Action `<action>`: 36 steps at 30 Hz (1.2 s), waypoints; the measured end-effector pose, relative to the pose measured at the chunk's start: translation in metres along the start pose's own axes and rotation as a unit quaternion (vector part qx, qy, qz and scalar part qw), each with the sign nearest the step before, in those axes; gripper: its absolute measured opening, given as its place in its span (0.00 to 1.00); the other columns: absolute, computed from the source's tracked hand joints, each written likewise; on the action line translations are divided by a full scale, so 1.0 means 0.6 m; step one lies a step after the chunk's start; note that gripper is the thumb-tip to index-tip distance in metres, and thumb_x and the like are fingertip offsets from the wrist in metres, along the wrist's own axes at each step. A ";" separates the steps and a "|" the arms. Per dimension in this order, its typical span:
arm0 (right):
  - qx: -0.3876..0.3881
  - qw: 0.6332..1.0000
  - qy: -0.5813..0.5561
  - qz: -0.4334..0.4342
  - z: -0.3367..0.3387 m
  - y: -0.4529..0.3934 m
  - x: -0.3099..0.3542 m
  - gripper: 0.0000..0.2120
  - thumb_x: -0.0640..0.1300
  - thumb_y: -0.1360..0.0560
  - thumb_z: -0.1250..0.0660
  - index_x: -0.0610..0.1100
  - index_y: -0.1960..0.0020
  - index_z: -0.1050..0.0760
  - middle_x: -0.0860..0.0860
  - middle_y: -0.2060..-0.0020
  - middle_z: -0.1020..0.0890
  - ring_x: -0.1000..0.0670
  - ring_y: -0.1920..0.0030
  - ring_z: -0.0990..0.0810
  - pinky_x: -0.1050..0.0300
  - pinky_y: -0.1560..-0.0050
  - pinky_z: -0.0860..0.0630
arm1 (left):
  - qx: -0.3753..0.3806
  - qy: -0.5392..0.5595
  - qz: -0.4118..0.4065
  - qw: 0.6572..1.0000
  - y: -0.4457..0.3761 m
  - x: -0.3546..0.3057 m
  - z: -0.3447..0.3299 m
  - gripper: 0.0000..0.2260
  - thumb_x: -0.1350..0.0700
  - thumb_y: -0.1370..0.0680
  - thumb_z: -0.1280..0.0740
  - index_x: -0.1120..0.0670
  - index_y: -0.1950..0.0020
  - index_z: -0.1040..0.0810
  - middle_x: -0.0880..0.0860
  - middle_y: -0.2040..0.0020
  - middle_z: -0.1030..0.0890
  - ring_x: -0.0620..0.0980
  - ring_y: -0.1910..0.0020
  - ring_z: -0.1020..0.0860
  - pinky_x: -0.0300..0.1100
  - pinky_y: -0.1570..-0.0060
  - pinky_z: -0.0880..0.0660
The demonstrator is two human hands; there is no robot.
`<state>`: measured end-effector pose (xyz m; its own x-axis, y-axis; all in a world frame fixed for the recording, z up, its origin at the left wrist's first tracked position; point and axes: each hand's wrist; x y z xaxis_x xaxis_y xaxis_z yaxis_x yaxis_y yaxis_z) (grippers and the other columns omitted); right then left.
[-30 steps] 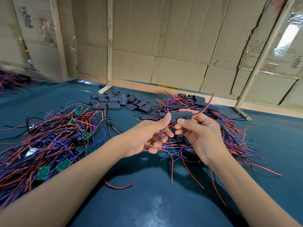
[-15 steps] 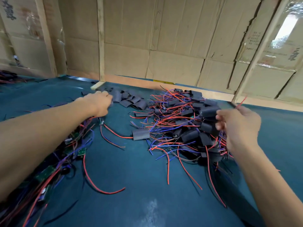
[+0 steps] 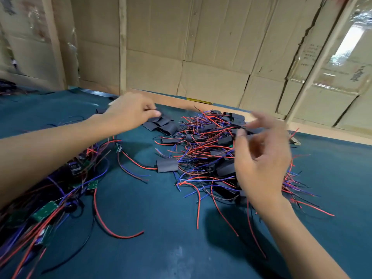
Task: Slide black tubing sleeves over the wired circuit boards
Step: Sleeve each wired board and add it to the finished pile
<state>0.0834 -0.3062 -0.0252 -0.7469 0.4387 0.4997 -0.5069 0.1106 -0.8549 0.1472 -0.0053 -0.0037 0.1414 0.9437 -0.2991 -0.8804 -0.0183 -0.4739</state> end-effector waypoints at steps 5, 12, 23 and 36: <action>0.180 0.935 -0.184 -0.245 -0.038 0.013 0.035 0.15 0.54 0.27 0.25 0.52 0.42 0.19 0.55 0.53 0.14 0.49 0.55 0.14 0.57 0.61 0.22 | -0.044 0.279 -0.028 0.959 0.119 -0.141 0.036 0.09 0.51 0.26 0.24 0.53 0.61 0.20 0.47 0.72 0.18 0.39 0.77 0.23 0.29 0.74 0.31; 0.276 0.832 -0.360 -0.320 -0.046 0.033 0.033 0.12 0.41 0.30 0.22 0.38 0.49 0.17 0.41 0.60 0.16 0.43 0.62 0.21 0.54 0.62 0.22 | -0.057 0.364 0.046 0.928 0.214 -0.189 0.010 0.09 0.60 0.26 0.26 0.55 0.61 0.26 0.49 0.70 0.17 0.43 0.76 0.21 0.36 0.77 0.27; 0.223 0.863 -0.275 -0.361 -0.044 0.022 0.013 0.07 0.39 0.25 0.28 0.35 0.54 0.16 0.38 0.66 0.19 0.45 0.71 0.24 0.55 0.68 0.21 | 0.146 0.181 -0.149 0.961 0.193 -0.097 0.010 0.20 0.60 0.24 0.31 0.42 0.35 0.23 0.42 0.43 0.21 0.37 0.46 0.22 0.28 0.44 0.30; 0.333 0.939 -0.017 -0.087 -0.061 0.066 -0.002 0.18 0.49 0.25 0.25 0.47 0.36 0.19 0.55 0.47 0.16 0.58 0.58 0.20 0.61 0.48 0.25 | 0.227 -0.451 -0.174 0.845 0.102 0.043 0.031 0.09 0.55 0.23 0.39 0.51 0.44 0.29 0.50 0.46 0.25 0.54 0.45 0.23 0.47 0.48 0.24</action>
<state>0.0800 -0.2699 -0.0651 -0.6360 0.4348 0.6376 -0.7702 -0.4103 -0.4884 0.0882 0.0243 -0.0249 0.2046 0.7376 0.6435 -0.9687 0.2470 0.0250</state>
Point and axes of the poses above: each hand's wrist, its own y-axis away from the middle knuckle, its own z-axis out of the back of the hand, x = y × z
